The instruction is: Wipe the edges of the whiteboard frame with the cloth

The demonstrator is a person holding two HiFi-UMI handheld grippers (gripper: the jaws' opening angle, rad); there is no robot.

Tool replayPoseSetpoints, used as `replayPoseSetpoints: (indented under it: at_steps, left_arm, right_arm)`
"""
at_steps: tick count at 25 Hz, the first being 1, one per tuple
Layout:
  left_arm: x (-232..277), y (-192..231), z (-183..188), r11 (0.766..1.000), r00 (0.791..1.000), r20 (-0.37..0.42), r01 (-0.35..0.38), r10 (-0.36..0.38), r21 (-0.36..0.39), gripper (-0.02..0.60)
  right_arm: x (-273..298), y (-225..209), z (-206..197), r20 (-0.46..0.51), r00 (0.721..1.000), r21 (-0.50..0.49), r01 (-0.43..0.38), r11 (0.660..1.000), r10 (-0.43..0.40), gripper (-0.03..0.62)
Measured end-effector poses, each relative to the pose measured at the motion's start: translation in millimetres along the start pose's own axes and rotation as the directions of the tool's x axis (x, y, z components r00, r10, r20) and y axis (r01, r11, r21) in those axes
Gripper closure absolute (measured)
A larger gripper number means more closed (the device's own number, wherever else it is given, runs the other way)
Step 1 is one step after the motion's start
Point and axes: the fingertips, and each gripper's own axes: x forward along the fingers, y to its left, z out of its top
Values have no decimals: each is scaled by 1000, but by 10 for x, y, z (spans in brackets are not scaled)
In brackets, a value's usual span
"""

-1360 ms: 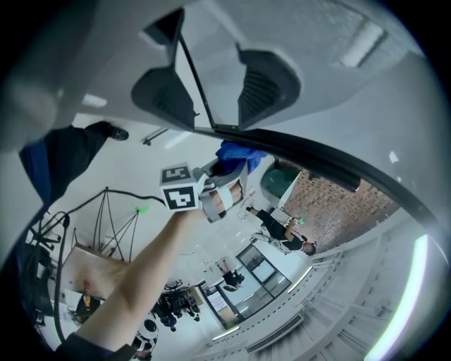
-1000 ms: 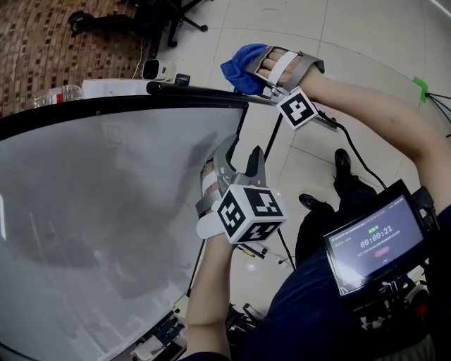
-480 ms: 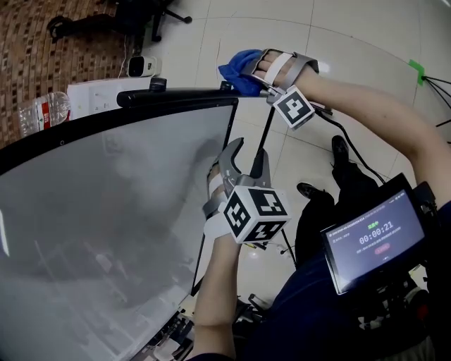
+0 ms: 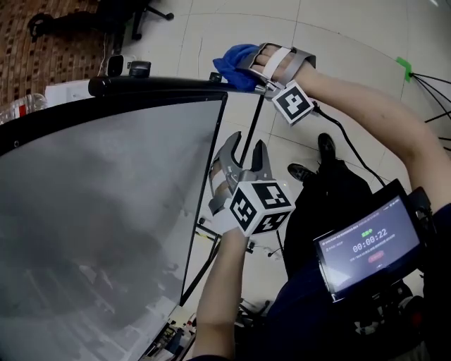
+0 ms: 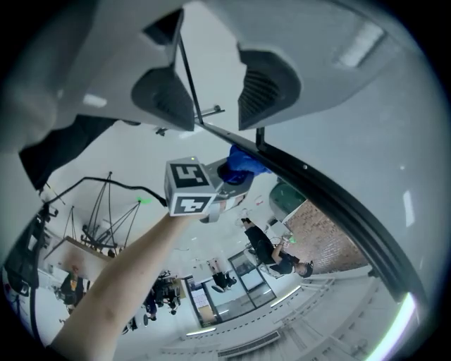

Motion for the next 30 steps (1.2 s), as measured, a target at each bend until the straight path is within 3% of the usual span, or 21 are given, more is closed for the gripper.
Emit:
replayPoseSetpoints:
  at_steps: [6,11,15,19,24,30]
  left_arm:
    - [349,-210,83,999,999,18,29,-29,-18,385]
    - [639,-386,-205,998,998,-21,52,-53,-29,385]
    - [896,-352,-437,999,998,-51,32,-32,0,385]
    - [1190,-288,-430,999,998,-65,-1,3,40,385]
    - [1444,-250,-532,999,996,-89,-16,19,35,385]
    - [1526,-147,-957,1000,995,-95,-10,9,-8,385]
  right_arm:
    - [92,39,-293,37,999,61,-6,998,4,405]
    - [169,122,-224,86,996,124,-7,992,-3,405]
    - [309,258,-44,87,996,81,-16,997,8,405]
    - [410,437,-59,84,996,61,-38,997,32,405]
    - [542,505,-16,95,995,72,-37,997,30,405]
    - [873,675,126,24,998,51,-53,997,52,405]
